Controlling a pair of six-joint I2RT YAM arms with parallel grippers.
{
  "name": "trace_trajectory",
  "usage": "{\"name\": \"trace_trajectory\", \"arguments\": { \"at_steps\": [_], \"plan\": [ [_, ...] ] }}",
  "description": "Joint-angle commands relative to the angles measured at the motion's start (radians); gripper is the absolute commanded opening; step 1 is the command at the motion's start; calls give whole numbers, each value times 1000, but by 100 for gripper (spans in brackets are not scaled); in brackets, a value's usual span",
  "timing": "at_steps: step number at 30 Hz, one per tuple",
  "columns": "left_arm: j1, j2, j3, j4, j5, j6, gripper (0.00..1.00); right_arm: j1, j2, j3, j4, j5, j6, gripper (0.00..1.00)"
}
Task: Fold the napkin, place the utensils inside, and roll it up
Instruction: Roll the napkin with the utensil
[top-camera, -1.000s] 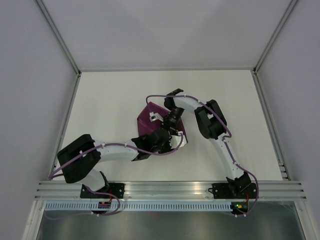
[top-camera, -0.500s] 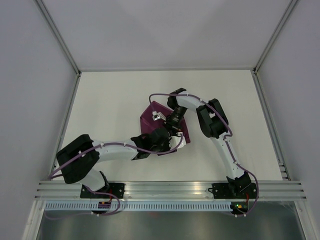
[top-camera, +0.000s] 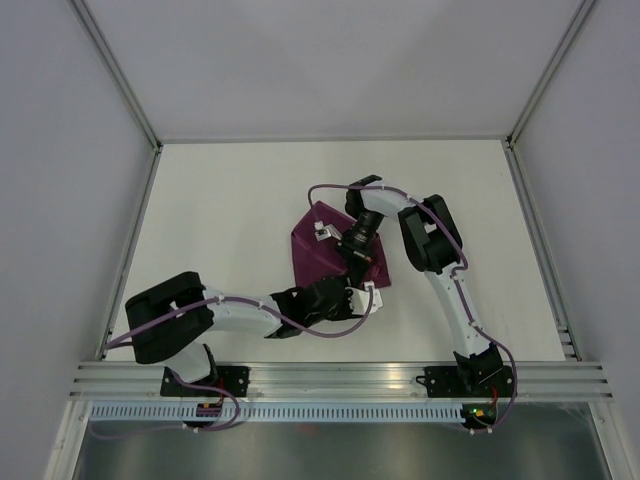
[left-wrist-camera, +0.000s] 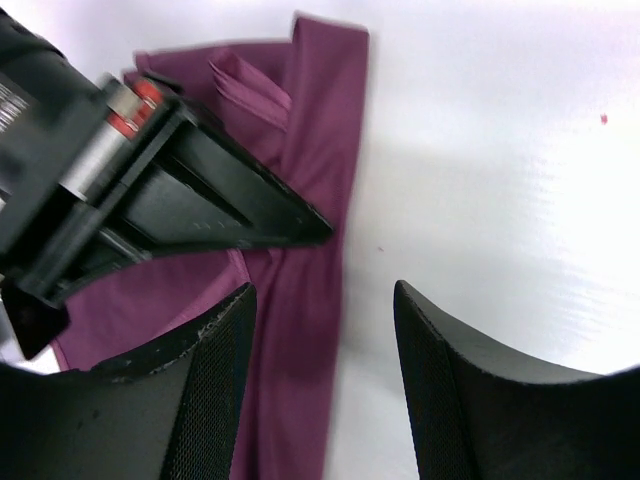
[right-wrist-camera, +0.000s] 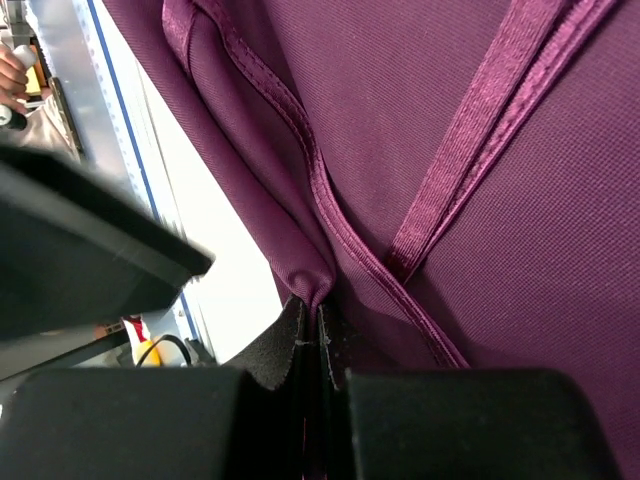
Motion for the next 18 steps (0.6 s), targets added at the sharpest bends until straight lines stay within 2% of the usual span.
{"name": "trace_trajectory", "arguments": {
  "at_steps": [1, 13, 16, 18],
  "plan": [
    [-21, 30, -44, 160, -38, -8, 62, -14, 56, -34, 134, 200, -86, 1],
    [-35, 173, -89, 365, -150, 85, 61, -42, 60, -48, 138, 203, -88, 0],
    [-35, 188, -89, 365, -145, 96, 59, -45, 63, -49, 138, 203, -88, 0],
    [-34, 196, -84, 346, -137, 101, 53, -48, 63, -46, 135, 203, -88, 0]
  ]
}}
